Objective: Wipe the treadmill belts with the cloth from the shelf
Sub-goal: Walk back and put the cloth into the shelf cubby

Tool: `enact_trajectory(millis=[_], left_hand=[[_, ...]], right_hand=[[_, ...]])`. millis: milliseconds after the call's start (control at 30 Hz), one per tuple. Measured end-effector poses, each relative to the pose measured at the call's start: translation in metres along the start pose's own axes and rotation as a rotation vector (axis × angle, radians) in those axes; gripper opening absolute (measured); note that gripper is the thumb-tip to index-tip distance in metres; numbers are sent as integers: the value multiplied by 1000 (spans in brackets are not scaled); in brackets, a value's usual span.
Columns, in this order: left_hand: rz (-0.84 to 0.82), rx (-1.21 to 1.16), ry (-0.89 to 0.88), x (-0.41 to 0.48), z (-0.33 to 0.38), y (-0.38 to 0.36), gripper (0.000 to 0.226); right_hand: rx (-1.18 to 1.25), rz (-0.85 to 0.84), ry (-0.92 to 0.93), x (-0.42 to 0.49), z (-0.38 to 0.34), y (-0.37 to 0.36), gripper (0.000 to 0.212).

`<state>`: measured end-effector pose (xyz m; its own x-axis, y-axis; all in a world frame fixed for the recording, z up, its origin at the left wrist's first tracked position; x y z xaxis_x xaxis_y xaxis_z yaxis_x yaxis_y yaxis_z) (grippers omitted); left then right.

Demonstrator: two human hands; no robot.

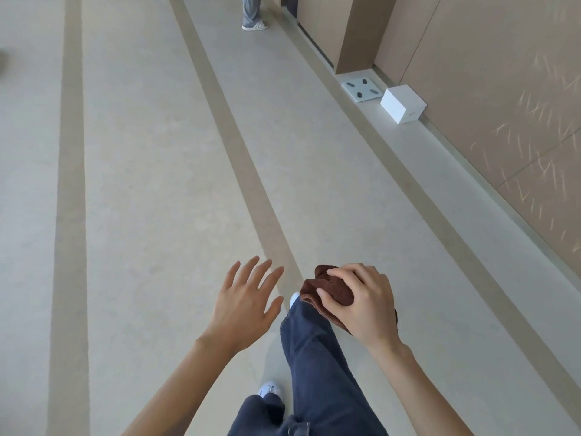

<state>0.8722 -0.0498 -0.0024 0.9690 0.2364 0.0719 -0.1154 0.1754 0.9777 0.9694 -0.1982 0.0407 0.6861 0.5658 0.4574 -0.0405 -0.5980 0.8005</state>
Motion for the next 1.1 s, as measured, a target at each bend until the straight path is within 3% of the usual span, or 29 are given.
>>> enact_trajectory(millis=[400,567,800,1100], left_hand=[[61,14,-53,251,-32,17,51],[55,5,-23,314,-60,19,52],[4,-26,-25,396,-121,2,52],[47,-45,-69,542,-239,38,53]], right_hand=[[42,81,-49,227,102,-44,32],[87,60,-43,295,119,-72,33],[65,-12,-38,362,134,-143,33],[31,34,-81,531,121,-216,33]])
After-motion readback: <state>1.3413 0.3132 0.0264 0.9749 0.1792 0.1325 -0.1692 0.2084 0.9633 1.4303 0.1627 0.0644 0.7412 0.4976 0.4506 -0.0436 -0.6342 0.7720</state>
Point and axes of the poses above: each hand's wrist, its own x-axis towards the middle knuckle, its own y-axis out of the back of the hand, z = x × y, the point moved 10 cm from there along x, towards the middle knuckle, and after that the axes turned 4 degrees about z, right-handed, at the moved point
